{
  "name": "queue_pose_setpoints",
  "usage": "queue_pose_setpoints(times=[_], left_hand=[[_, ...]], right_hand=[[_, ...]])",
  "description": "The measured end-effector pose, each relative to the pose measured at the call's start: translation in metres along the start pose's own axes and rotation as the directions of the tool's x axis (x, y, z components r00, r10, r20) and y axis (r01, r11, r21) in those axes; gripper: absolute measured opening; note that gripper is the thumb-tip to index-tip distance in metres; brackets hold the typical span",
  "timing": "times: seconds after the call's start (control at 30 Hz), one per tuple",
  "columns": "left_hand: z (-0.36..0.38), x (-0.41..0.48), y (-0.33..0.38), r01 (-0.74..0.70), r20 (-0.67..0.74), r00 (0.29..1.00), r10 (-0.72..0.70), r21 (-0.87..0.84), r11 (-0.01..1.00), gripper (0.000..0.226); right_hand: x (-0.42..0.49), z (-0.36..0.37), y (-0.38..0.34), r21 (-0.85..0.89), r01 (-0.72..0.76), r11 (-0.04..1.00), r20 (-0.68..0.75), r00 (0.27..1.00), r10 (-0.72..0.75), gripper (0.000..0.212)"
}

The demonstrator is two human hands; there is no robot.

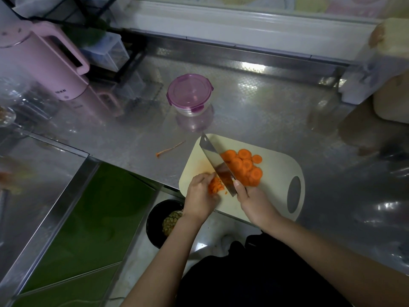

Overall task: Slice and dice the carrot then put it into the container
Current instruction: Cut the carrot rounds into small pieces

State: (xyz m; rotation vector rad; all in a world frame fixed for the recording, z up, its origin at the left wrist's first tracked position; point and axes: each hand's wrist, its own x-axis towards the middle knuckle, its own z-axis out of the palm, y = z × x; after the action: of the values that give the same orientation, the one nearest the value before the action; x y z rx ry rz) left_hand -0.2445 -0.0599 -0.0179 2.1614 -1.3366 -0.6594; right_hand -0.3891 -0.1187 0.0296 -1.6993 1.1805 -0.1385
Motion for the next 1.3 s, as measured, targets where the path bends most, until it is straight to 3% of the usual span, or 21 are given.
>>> queue_pose_setpoints(times=[0.1,0.2,0.37,0.5,0.7,0.9,1.03,1.3], left_hand=[[-0.002,-0.005,0.003,-0.032,-0.086,0.996,0.031,-0.017,0.999,0.049],[0.0,-0.007,0.004,0.032,-0.195,0.98,-0.032,-0.005,0.999,0.032],[0.005,-0.005,0.003,0.077,-0.099,0.992,-0.073,0.034,0.996,0.038],[0.009,-0.004,0.001,0.019,-0.107,0.994,-0.001,0.172,0.985,0.021],[0.014,-0.002,-0.001,-0.042,-0.095,0.993,0.076,0.32,0.947,0.028],[0.01,-0.003,0.002,-0.01,-0.073,0.997,0.032,0.287,0.958,0.01],[0.012,-0.004,0.0,0.009,-0.079,0.997,0.015,0.287,0.958,0.014],[0.017,-0.006,-0.005,0.009,-0.113,0.993,0.017,0.231,0.973,0.021]], right_hand=[[-0.002,0.004,0.0,-0.033,-0.025,0.999,0.021,0.999,0.026,0.054],[-0.002,0.006,0.0,-0.047,-0.033,0.998,0.028,0.999,0.034,0.056],[-0.002,0.008,0.0,-0.07,-0.04,0.997,0.039,0.998,0.043,0.052],[-0.001,0.01,0.0,-0.053,-0.057,0.997,0.049,0.997,0.06,0.051],[0.0,0.016,0.002,-0.079,-0.093,0.993,0.032,0.995,0.096,0.054],[0.008,0.026,0.0,-0.144,-0.098,0.985,-0.011,0.995,0.097,0.055],[0.007,0.029,0.001,-0.23,-0.05,0.972,-0.078,0.996,0.033,0.057],[0.018,0.021,0.006,-0.096,-0.048,0.994,-0.001,0.999,0.048,0.056]])
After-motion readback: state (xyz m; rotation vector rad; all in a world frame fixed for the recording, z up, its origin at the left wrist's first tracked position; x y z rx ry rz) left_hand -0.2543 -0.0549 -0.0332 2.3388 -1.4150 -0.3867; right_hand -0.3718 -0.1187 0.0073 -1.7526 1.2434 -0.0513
